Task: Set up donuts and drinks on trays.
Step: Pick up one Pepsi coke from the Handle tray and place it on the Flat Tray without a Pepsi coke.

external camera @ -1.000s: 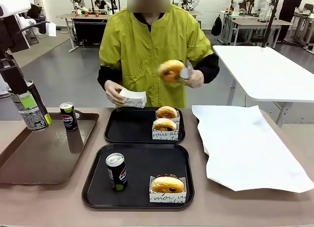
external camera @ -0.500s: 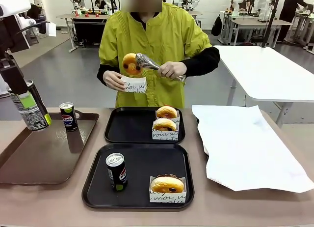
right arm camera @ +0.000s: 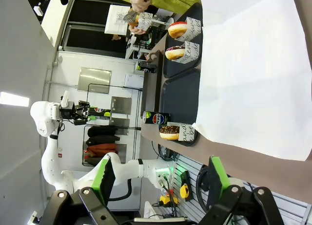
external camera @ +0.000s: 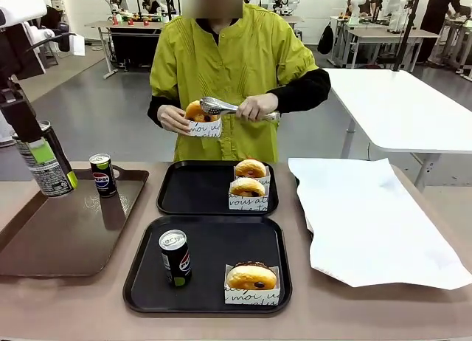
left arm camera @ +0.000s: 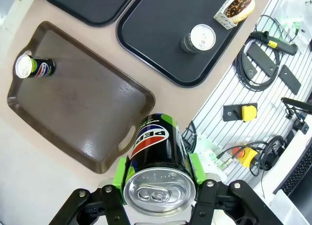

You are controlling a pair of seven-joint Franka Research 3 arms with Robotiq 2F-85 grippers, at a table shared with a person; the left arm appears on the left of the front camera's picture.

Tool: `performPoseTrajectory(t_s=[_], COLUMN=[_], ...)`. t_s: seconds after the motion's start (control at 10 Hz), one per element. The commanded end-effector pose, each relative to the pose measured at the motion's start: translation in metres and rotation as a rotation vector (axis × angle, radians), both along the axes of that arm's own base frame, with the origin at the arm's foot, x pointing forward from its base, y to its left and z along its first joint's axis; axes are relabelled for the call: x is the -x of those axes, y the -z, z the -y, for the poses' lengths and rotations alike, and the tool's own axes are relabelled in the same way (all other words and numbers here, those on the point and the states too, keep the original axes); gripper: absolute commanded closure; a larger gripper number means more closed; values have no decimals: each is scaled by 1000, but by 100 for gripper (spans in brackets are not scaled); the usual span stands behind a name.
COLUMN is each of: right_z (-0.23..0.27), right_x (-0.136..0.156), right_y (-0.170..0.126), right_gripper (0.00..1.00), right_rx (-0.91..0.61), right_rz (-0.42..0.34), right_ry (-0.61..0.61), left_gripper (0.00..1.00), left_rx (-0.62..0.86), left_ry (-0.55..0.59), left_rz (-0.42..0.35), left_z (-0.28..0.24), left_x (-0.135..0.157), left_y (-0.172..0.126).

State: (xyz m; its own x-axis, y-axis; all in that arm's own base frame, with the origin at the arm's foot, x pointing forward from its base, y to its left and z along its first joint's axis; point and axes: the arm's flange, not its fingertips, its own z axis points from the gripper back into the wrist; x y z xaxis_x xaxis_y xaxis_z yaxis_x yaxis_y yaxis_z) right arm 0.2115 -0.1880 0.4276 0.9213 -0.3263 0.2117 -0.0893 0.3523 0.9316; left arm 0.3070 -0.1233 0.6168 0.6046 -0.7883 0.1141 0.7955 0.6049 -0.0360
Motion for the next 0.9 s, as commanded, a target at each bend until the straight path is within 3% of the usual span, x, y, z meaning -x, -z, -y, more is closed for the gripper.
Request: performPoseTrajectory(t_s=[0.0,0.1,0.4,0.6,0.7,0.8], right_z=[0,0,0,0,0,0], right_x=[-1,-1,-1,-1,-1,-1], right_y=[0,0,0,0,0,0], right_gripper=[0,0,0,0,0,0], right_rx=[-15,-15,-15,-15,-15,-15], right_rz=[22,22,22,22,22,22], right_ry=[-3,-3,-3,-3,-3,-3], left_gripper=[41,41,41,41,41,41], left_rx=[17,43,1,16,8,-3], left_ry=[4,4,-22,-4,6,18], left_rz=[32,34,147,143,105,52], left_z=[21,33,82,93,84,62], left_x=[-19,-27,-72,-89,-86,-62], left_y=[8,12,32,58,58,41])
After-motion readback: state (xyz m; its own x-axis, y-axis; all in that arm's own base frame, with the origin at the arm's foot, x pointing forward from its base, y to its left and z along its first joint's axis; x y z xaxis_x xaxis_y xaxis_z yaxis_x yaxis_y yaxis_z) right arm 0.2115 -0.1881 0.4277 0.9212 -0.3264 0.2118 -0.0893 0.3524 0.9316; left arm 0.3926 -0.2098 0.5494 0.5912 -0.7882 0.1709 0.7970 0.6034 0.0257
